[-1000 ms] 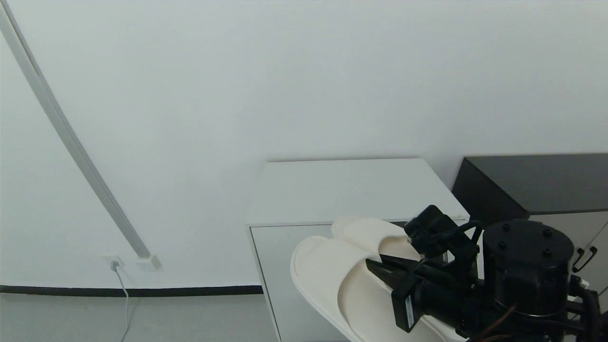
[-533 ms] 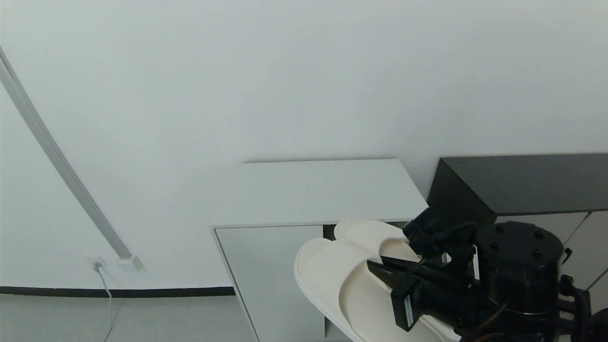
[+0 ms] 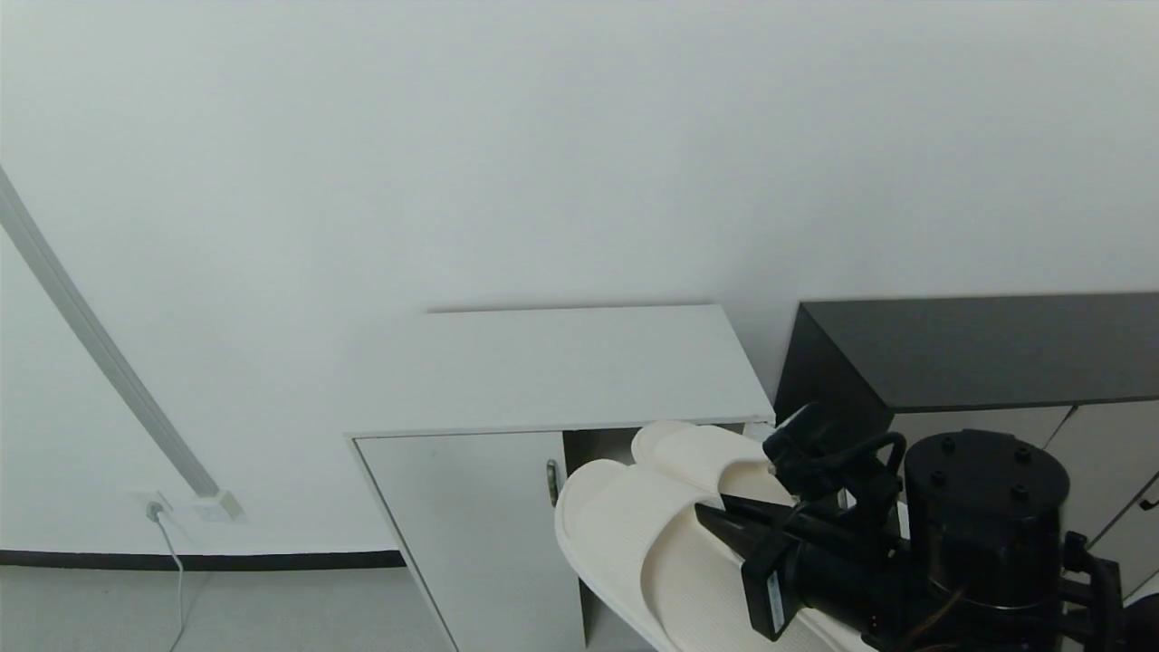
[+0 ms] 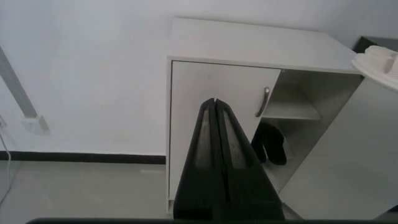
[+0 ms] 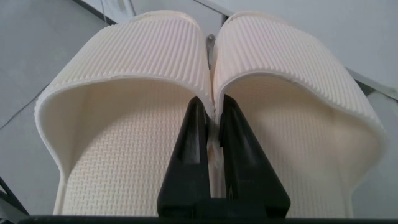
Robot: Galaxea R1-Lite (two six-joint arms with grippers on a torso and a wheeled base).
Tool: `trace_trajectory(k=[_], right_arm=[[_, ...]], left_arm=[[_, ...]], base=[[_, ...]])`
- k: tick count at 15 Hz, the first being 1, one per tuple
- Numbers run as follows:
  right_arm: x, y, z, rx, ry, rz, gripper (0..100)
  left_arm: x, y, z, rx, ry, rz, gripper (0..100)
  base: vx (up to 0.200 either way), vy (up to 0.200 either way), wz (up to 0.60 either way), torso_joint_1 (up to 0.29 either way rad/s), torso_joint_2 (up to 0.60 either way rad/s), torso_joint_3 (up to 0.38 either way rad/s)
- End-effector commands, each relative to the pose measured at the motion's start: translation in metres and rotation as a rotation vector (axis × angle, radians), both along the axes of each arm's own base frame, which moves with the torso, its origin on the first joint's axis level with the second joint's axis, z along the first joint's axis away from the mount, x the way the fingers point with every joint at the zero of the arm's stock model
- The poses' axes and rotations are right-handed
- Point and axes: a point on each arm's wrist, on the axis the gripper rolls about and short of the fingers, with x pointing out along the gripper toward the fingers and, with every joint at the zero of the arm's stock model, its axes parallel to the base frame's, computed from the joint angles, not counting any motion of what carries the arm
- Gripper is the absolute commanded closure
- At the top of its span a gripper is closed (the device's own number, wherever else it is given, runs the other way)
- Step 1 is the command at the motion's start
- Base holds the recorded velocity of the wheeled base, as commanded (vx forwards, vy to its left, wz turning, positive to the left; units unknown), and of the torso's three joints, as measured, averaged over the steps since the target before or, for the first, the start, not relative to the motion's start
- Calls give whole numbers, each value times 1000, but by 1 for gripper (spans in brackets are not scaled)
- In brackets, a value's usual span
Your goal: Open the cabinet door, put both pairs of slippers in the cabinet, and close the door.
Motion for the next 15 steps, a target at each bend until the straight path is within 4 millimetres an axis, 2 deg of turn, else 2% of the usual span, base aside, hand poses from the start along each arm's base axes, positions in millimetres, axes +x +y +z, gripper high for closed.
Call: trace_trajectory(k=[1, 10, 15], right_arm=[[1, 0, -3, -6, 5, -3, 100], [0, 0, -4, -5, 4, -3, 100], [-1, -2, -4, 12, -11, -4, 100]], left_arm=[[0, 0, 0, 0, 2, 2, 100], [0, 0, 0, -2, 2, 2, 100], [0, 0, 0, -3, 2, 1, 100]], base=[[0, 0, 0, 0, 0, 0], [0, 0, 0, -5, 6, 5], [0, 0, 0, -144, 328, 175]])
